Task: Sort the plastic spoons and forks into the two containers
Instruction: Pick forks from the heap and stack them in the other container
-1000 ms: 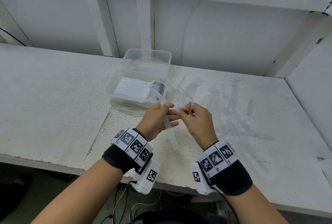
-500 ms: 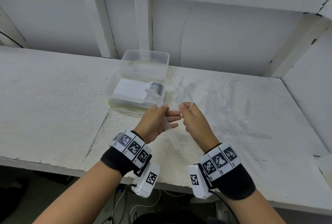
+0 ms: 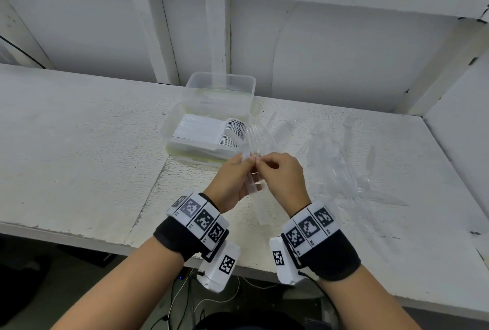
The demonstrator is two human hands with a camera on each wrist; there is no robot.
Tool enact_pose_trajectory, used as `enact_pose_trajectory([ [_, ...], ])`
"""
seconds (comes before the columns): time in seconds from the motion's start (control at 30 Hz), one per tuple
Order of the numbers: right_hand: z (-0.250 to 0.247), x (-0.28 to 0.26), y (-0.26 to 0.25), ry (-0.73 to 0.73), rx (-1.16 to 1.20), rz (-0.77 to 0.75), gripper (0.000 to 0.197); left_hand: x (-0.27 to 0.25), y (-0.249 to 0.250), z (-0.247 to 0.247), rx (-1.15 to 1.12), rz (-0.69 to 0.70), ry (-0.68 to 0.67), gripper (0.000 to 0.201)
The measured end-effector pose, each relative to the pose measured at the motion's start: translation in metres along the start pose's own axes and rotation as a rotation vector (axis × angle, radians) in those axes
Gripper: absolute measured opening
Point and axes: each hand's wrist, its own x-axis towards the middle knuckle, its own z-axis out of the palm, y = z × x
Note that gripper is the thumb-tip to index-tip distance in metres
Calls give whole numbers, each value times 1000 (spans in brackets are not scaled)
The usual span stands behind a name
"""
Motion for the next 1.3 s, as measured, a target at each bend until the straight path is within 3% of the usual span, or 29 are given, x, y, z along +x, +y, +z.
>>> enact_pose_trajectory([
  [0.17,3,-1,-3,-134,-51,-14,30,-2,1,-2,-9,-31,4,23],
  [0.33,-8,0,-4,-34,14,51,23,1,1,-6,-28,-67,65,15],
  [0.67,-5,2,2,-53,-5,51,43,5,0,-5,-60,-32,32,17],
  [0.8,-1,3,8,114,97,30,6,7,0,-6,-71,3,28,23],
  [0.9,3,3,9,183,112,-6,8,10,0,-6,-91,3,17,29],
  [1.1,13,-1,2,130,56,-47,11,8,1,-6,-132,16,-37,34],
  [1.3,11,-6,-8,-7,-158,-119,22,12,2,-8,-131,-4,-41,31],
])
